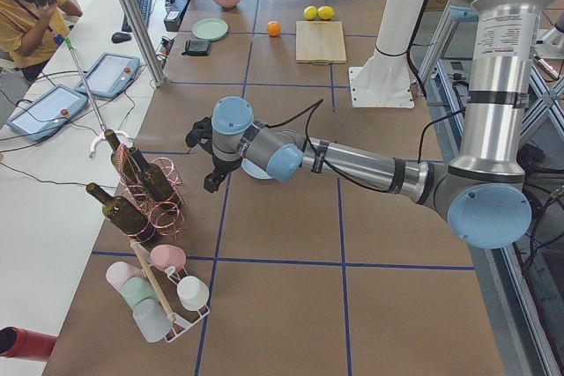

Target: Pick orange to plate

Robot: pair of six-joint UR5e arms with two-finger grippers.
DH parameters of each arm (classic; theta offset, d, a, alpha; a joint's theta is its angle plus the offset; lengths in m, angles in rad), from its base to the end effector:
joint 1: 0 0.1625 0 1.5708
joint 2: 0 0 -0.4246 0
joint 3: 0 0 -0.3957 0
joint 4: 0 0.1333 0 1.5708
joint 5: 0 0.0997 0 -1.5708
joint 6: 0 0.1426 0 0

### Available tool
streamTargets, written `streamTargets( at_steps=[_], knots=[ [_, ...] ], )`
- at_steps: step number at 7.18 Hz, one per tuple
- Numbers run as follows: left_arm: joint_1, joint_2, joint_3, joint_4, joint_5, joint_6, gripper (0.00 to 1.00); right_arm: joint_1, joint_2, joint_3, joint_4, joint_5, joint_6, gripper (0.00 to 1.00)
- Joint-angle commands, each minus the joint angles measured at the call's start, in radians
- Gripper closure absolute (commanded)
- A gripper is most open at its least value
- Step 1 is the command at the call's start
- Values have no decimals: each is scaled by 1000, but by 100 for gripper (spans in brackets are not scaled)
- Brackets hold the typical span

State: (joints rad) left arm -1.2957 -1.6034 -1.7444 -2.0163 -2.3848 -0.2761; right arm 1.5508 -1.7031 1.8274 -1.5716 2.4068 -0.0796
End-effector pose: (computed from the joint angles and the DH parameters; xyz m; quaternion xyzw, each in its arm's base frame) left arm 0.1181 -0.5276 0.5232 0.1808 0.4409 0.1263 0.8701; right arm 0.0185 -0.4478 0.6169 0.0684 -0.4033 -0.0704 0.9098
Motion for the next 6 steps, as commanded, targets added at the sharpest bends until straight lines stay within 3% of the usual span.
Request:
streamTargets(
  at_steps=[1,3,5,6],
  knots=[
    [158,67,9,-227,103,-387,0,0,-3,0,-1,0,0,0],
    [293,91,25,-364,230,-603,0,0,-4,0,-1,0,0,0],
    [453,91,52,-421,391,-733,0,0,-7,0,1,0,0,0],
    [490,89,65,-424,427,-776,0,0,-7,0,1,0,0,0]
  ],
)
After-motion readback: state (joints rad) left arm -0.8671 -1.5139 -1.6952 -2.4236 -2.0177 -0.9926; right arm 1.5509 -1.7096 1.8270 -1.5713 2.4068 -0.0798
